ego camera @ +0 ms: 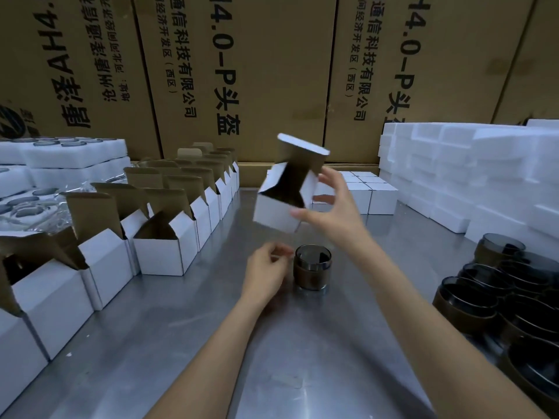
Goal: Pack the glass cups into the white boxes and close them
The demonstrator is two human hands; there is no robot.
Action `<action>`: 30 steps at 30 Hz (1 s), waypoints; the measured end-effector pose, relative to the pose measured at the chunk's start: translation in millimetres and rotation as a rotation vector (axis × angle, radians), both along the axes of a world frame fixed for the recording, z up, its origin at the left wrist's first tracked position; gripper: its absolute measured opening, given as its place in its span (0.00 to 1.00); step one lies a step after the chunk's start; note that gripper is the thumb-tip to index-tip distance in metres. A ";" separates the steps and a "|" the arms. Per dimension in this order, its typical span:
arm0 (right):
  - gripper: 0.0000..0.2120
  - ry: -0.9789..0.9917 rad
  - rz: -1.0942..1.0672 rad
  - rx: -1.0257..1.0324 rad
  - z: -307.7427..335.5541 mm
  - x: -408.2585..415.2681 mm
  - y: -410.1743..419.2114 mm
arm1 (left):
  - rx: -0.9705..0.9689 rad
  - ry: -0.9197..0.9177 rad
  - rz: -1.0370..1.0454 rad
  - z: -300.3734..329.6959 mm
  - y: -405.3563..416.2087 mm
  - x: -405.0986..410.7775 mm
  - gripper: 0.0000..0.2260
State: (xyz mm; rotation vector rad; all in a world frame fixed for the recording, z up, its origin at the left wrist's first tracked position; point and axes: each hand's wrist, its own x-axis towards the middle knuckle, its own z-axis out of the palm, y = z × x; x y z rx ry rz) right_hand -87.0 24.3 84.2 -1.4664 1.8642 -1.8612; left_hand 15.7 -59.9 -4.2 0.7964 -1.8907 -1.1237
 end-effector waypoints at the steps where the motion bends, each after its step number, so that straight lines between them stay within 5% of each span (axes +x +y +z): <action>1: 0.38 -0.018 -0.045 -0.025 -2.7 -9.1 3.1 | -0.014 -0.002 0.041 -0.4 -0.6 1.1 0.10; 7: 0.39 0.016 -0.101 0.102 -25.6 -34.2 -0.5 | -0.005 0.141 0.169 2.4 -3.7 4.6 0.06; 14: 0.40 0.042 0.026 0.251 -47.4 -31.3 -9.9 | -0.076 0.179 0.091 4.9 -5.1 -4.8 0.23; 20: 0.31 -0.064 -0.047 0.217 -54.5 -24.0 -17.9 | -0.113 0.208 0.256 5.1 -10.1 -10.2 0.09; 26: 0.19 -0.214 -0.071 0.276 -53.4 -28.1 -22.7 | 0.093 0.293 0.325 4.5 -18.5 -9.6 0.03; 30: 0.12 -0.266 -0.017 0.246 -53.6 -33.9 -20.0 | 0.042 0.237 0.246 6.6 -17.5 -9.6 0.13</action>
